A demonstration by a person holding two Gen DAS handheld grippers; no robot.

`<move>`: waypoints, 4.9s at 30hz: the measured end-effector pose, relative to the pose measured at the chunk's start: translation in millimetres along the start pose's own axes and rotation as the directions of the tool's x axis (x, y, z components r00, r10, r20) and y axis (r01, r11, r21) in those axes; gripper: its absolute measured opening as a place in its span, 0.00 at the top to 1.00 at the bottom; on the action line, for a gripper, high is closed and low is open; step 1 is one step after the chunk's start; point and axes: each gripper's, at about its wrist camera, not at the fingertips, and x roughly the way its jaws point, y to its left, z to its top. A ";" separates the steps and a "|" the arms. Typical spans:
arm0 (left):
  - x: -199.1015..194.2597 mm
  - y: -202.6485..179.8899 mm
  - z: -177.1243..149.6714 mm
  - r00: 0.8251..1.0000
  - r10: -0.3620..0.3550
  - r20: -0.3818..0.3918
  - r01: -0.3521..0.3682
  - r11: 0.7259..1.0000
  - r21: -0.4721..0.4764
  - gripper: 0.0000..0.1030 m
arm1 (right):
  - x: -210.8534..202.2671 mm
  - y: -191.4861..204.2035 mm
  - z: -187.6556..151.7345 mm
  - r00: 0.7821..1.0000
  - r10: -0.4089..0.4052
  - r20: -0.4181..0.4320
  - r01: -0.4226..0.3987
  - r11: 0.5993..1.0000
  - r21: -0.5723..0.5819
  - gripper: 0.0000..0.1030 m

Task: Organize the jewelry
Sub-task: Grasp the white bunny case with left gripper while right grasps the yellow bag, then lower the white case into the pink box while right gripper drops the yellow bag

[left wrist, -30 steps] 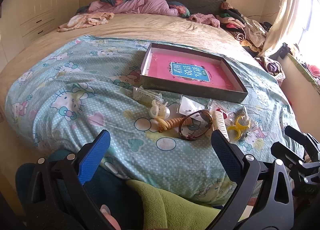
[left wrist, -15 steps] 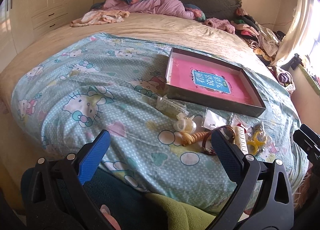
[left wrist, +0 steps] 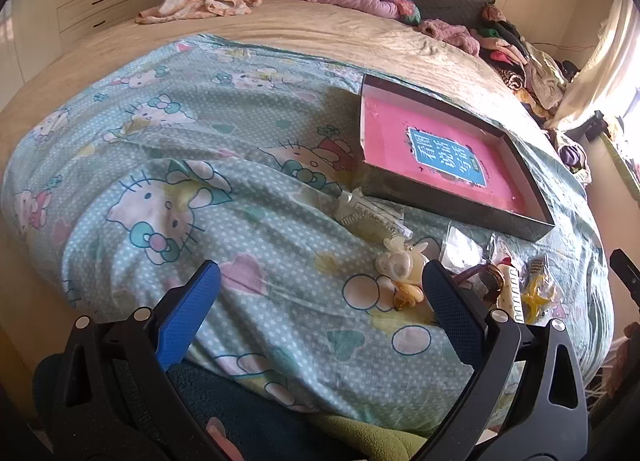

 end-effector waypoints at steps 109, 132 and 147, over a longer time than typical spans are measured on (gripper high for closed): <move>112.1 -73.8 99.3 0.995 -0.097 -0.001 0.096 0.985 0.143 0.71 | 142.2 -44.0 60.7 0.989 0.134 -0.061 -0.129 0.989 0.076 0.77; 117.9 -80.3 90.8 0.995 -0.097 -0.022 0.099 0.985 0.144 0.50 | 164.2 -45.1 49.6 0.982 0.125 -0.140 -0.116 0.991 0.072 0.67; 89.6 -79.1 89.8 0.994 -0.104 0.015 0.101 0.984 0.144 0.20 | 137.1 -45.9 49.7 0.988 0.116 -0.102 -0.110 0.992 0.055 0.53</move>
